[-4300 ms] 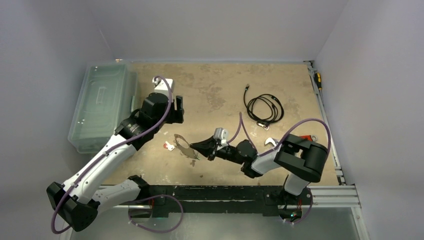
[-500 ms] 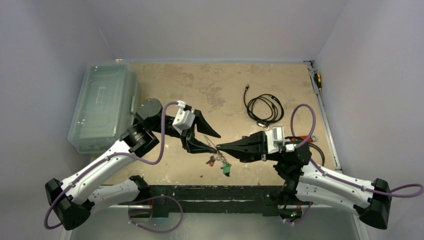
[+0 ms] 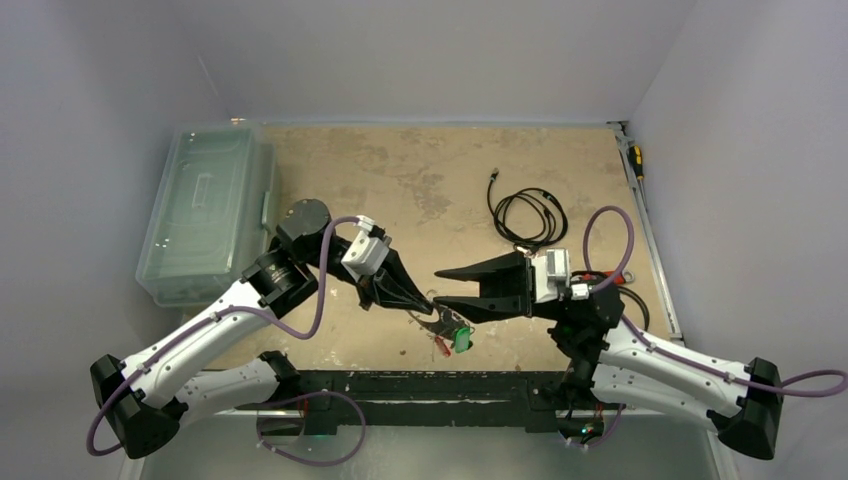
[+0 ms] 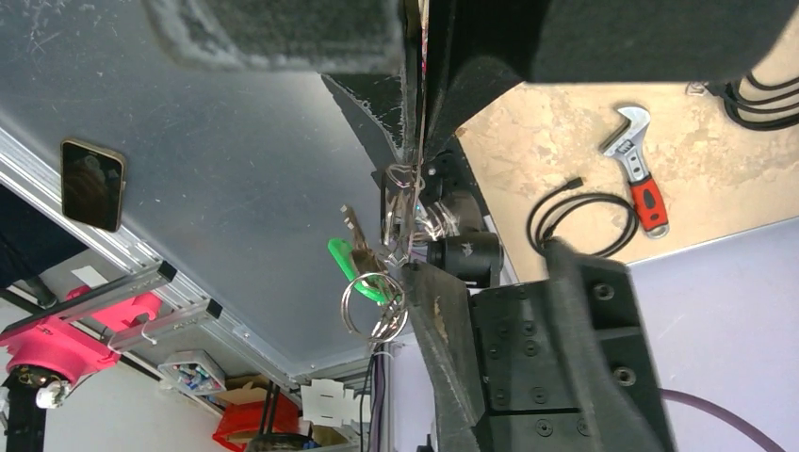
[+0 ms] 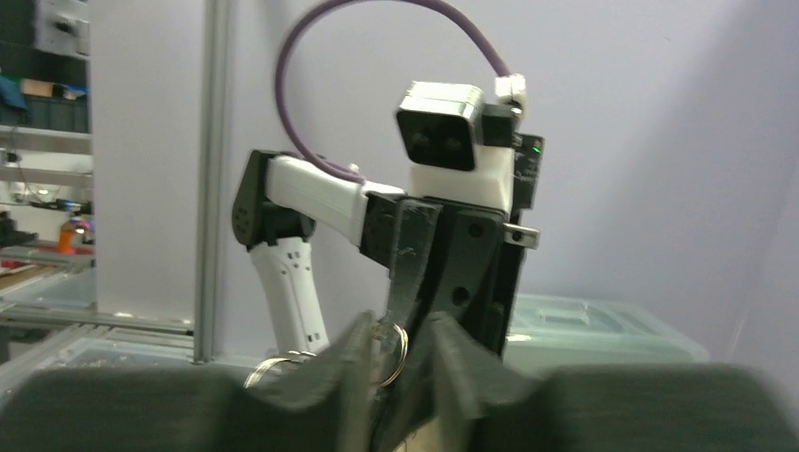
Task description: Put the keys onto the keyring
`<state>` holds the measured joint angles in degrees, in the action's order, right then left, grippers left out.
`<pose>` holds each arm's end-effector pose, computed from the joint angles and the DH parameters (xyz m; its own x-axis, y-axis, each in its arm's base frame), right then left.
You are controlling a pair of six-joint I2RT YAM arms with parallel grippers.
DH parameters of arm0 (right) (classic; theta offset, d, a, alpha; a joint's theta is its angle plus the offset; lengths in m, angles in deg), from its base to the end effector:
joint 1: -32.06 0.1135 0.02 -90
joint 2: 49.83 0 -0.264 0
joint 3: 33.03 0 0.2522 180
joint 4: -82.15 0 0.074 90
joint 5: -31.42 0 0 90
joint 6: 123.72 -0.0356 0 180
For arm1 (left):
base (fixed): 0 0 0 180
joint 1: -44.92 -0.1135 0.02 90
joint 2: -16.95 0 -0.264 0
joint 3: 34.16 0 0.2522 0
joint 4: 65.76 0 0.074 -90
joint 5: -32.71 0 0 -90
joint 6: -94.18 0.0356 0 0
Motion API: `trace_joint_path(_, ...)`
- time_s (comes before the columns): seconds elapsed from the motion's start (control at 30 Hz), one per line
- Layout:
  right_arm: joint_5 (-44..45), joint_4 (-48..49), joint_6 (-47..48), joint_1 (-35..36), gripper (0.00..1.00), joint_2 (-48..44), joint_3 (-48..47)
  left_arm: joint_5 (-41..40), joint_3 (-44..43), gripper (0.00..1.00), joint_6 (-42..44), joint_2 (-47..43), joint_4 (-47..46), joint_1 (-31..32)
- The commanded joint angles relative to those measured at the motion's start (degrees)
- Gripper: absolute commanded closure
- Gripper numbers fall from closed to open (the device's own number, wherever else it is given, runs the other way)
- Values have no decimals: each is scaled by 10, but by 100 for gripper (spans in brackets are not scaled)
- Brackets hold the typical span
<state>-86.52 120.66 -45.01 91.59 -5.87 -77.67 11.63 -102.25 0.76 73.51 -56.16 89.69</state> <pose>0.0687 0.1497 0.3664 0.1291 0.5605 -0.8180 -0.9900 0.0257 -0.1386 0.1245 -0.1703 0.3871 -0.0307 0.0003 -0.9995 0.9152 -0.4021 -0.0283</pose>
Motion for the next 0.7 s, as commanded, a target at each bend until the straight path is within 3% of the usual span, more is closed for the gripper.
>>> trace_joint_path(0.0,23,-59,10,7,50,-17,-34,-26,-10,100,22,-4,3,-3)
trace_joint_path(0.07,37,-107,21,7,40,-30,-45,-29,-11,100,26,-5,10,-4)
trace_joint_path(0.23,64,-230,37,7,35,-72,-82,-48,-13,100,32,-9,26,-4)
trace_joint_path(0.43,101,-411,54,7,35,-78,-179,-120,-14,100,62,-10,64,-4)
trace_joint_path(0.67,150,-620,40,7,39,-14,-283,-165,-13,100,80,-17,82,-3)
